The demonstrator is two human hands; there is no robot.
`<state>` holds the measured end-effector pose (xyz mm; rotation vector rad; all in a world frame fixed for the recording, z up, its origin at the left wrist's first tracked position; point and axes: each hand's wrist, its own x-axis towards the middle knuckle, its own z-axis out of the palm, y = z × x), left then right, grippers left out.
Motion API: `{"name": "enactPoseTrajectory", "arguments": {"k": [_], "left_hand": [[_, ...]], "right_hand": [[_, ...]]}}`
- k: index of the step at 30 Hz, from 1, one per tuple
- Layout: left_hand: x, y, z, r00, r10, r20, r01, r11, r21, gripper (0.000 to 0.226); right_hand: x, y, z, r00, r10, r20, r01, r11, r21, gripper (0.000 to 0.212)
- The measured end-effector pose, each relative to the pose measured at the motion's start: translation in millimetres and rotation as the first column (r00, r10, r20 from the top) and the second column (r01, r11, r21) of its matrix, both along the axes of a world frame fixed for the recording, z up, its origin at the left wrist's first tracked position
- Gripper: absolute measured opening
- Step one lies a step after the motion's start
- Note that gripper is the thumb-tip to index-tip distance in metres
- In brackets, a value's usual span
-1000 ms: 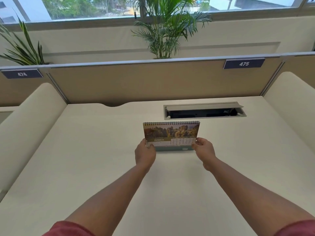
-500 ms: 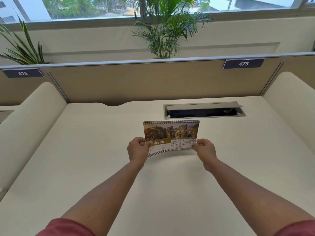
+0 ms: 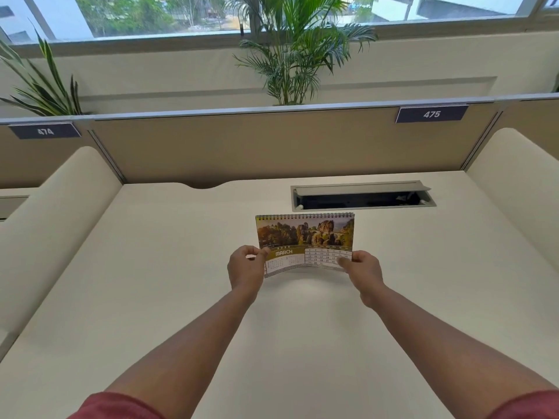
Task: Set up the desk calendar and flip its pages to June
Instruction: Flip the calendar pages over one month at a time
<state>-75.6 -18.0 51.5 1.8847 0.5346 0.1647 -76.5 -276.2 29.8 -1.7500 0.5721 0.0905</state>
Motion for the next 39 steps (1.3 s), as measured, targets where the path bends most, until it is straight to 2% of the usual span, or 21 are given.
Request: {"name": "enactPoseTrajectory", "arguments": {"k": [4,7,11,15,18,21,23,25,26,27,28,30,31,32,33,35,36,37,39], "left_hand": [[0,0,1,1.0,-0.027,0.004,0.028,0.998,-0.06,0.031],[0,4,3,0.999,-0.044,0.007,0.045,0.985,-0.167,0.028],[3,7,3,0.998,-0.064,0.001,0.063,0.985,-0.159,0.016],[1,6,1,0.996,-0.09,0.029,0.093,0.985,-0.142,0.019],[-1,4,1,0.995,-0.099,0.033,0.103,0.978,-0.183,0.029],[2,3,3,0.995,-0.099,-0.01,0.09,0.939,-0.332,0.043],[7,8,5,0.995,-0.049,-0.083,-0.003,0.844,-0.536,0.051],[11,14,5,0.989,0.023,-0.143,-0.115,0.726,-0.678,0.042],[12,17,4,0.989,0.042,-0.145,-0.13,0.724,-0.678,0.031],[12,20,2,0.991,0.039,-0.126,-0.111,0.759,-0.642,0.023],[13,21,1,0.996,0.023,-0.083,-0.066,0.822,-0.566,0.032],[17,21,-3,0.997,-0.074,0.036,0.082,0.943,-0.324,0.078],[19,18,-1,0.988,-0.133,0.084,0.149,0.959,-0.241,0.091],[21,14,5,0.975,-0.174,0.139,0.2,0.958,-0.205,0.092],[24,9,14,0.972,-0.156,0.176,0.203,0.935,-0.29,0.081],[35,1,35,0.981,-0.064,0.181,0.155,0.82,-0.551,0.053],[41,0,42,0.98,-0.048,0.194,0.154,0.799,-0.582,0.046],[46,1,44,0.975,-0.067,0.214,0.175,0.824,-0.539,0.041],[48,3,45,0.948,-0.111,0.299,0.233,0.881,-0.412,0.029]], "right_hand": [[-4,0,5,1.0,0.014,0.022,-0.016,0.994,0.108,0.03],[-7,0,9,0.998,0.061,0.006,-0.061,0.985,0.164,0.026],[-10,-4,11,0.995,0.099,-0.011,-0.096,0.982,0.164,0.023],[-10,-6,14,0.989,0.136,-0.051,-0.124,0.972,0.199,0.022],[-8,-7,22,0.991,0.131,-0.04,-0.117,0.96,0.256,0.023],[-6,-11,31,0.992,0.12,-0.035,-0.101,0.936,0.336,0.025],[-4,-13,38,0.991,0.123,-0.052,-0.089,0.901,0.424,0.026],[-1,-15,44,0.991,0.111,-0.075,-0.055,0.846,0.531,0.023],[0,-16,47,0.991,0.108,-0.082,-0.042,0.816,0.577,0.021],[2,-17,49,0.99,0.111,-0.087,-0.035,0.79,0.612,0.019],[4,-17,51,0.989,0.118,-0.091,-0.032,0.766,0.643,0.017],[8,-18,52,0.986,0.136,-0.094,-0.035,0.73,0.683,0.018],[9,-18,52,0.986,0.141,-0.091,-0.039,0.719,0.694,0.019],[9,-18,52,0.986,0.148,-0.081,-0.049,0.707,0.705,0.023],[10,-18,51,0.986,0.157,-0.062,-0.066,0.696,0.715,0.028],[11,-19,48,0.987,0.16,-0.009,-0.1,0.659,0.745,0.042],[12,-20,47,0.991,0.133,0.005,-0.09,0.643,0.761,0.047],[13,-19,46,0.997,0.083,0.001,-0.055,0.644,0.763,0.049],[18,-19,44,0.999,-0.033,-0.017,0.035,0.721,0.692,0.042]]}}
